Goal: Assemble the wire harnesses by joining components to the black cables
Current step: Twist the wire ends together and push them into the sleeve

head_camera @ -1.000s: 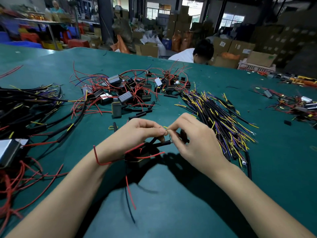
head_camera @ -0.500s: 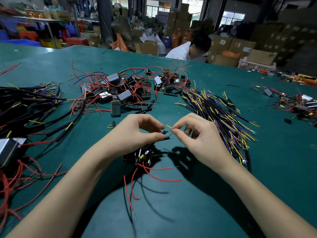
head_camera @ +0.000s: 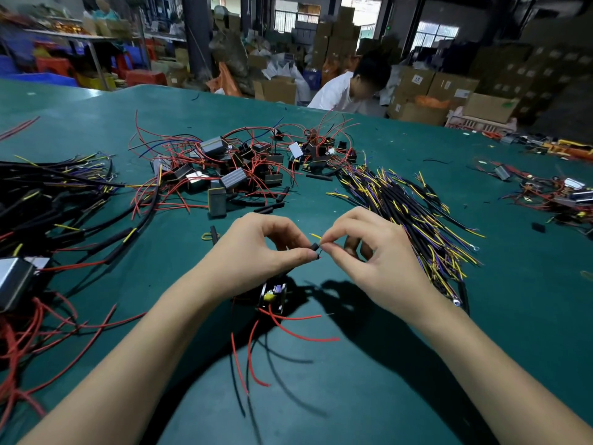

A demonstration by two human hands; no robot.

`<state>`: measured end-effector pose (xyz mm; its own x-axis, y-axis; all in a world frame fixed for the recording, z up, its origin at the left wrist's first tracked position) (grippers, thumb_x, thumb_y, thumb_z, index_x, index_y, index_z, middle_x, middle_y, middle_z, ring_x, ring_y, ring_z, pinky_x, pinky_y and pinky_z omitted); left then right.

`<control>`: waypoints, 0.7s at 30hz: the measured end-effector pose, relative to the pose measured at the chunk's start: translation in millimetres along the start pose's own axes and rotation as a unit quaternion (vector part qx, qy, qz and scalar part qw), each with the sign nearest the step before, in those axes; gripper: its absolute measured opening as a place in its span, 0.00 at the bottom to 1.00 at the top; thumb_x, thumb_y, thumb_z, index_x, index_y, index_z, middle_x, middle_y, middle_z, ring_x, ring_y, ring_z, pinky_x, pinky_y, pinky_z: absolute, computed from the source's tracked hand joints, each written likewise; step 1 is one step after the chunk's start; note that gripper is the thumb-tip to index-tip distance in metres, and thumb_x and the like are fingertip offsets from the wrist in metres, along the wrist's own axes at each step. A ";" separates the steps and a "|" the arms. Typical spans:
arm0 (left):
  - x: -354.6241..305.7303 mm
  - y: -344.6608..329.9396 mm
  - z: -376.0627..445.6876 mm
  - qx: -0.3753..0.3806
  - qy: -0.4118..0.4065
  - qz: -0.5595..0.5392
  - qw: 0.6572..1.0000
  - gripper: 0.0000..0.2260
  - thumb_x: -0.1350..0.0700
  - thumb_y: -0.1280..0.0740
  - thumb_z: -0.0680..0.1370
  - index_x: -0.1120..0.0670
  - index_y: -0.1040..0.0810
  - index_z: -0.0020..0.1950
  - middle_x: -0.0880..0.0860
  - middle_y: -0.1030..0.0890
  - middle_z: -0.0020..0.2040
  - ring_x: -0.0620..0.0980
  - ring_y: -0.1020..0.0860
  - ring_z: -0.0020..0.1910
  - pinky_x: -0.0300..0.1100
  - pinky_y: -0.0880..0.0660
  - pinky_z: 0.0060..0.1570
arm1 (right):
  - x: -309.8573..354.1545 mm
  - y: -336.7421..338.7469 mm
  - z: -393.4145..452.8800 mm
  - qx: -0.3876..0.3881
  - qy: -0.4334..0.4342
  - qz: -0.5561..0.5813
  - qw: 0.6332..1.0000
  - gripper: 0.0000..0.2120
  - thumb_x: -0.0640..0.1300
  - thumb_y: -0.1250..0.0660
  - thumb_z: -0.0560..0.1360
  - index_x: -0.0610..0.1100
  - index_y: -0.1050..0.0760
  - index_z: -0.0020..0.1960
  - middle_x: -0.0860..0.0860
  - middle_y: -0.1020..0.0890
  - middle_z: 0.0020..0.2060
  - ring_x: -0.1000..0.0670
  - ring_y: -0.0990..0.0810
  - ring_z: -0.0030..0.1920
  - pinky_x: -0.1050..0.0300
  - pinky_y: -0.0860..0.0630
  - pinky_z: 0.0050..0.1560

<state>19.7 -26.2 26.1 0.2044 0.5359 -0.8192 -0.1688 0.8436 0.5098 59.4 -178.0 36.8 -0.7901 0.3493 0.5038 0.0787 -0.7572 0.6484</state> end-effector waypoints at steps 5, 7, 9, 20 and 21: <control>-3.3 -3.8 -0.6 -0.017 -0.023 0.001 1.000 0.05 0.55 0.24 0.70 0.52 0.18 0.38 0.39 0.23 0.29 0.34 0.30 0.24 0.25 0.36 0.28 | 2.9 1.2 0.7 0.015 0.028 -0.020 0.999 0.02 0.40 0.30 0.73 0.45 0.20 0.43 0.52 0.23 0.40 0.53 0.27 0.34 0.65 0.32 0.37; -5.0 -2.2 -1.0 -0.026 -0.030 -0.001 0.999 0.04 0.56 0.24 0.70 0.52 0.18 0.38 0.39 0.22 0.29 0.34 0.29 0.25 0.24 0.36 0.29 | -0.1 2.0 1.5 0.025 0.007 0.012 1.000 0.04 0.38 0.30 0.73 0.44 0.20 0.46 0.51 0.21 0.41 0.53 0.26 0.34 0.70 0.34 0.38; -6.7 -0.5 -1.4 -0.035 -0.037 0.011 0.999 0.04 0.57 0.25 0.70 0.52 0.18 0.38 0.41 0.21 0.30 0.35 0.28 0.27 0.24 0.35 0.31 | -6.8 2.4 1.8 0.042 -0.040 0.076 0.995 0.09 0.35 0.30 0.72 0.46 0.21 0.50 0.52 0.20 0.42 0.52 0.24 0.35 0.64 0.30 0.37; -17.8 0.1 -8.6 -0.107 -0.132 0.127 0.977 0.03 0.56 0.25 0.71 0.51 0.15 0.43 0.47 0.20 0.38 0.52 0.25 0.43 0.51 0.27 0.43 | -11.9 1.8 1.3 0.078 -0.117 0.181 0.973 0.13 0.32 0.32 0.73 0.47 0.26 0.51 0.52 0.19 0.38 0.47 0.23 0.39 0.45 0.26 0.46; -20.0 -1.2 -9.5 -0.115 -0.148 0.143 0.972 0.03 0.56 0.25 0.71 0.52 0.15 0.44 0.48 0.20 0.38 0.52 0.25 0.43 0.52 0.26 0.42 | -10.9 2.0 1.3 0.081 -0.113 0.172 0.975 0.13 0.32 0.31 0.73 0.47 0.26 0.51 0.52 0.19 0.38 0.46 0.23 0.39 0.46 0.26 0.45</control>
<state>6.7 -38.3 39.4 0.3795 0.7626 -0.5238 -0.4643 0.6467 0.6052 69.0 -182.6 33.4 -0.5469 0.2162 0.8088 0.4255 -0.7603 0.4909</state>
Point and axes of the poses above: each hand's wrist, its own z-axis towards the middle knuckle, its own y-axis out of the back of the hand, x = y × z, the point moved 6 cm from there along z, towards the middle knuckle
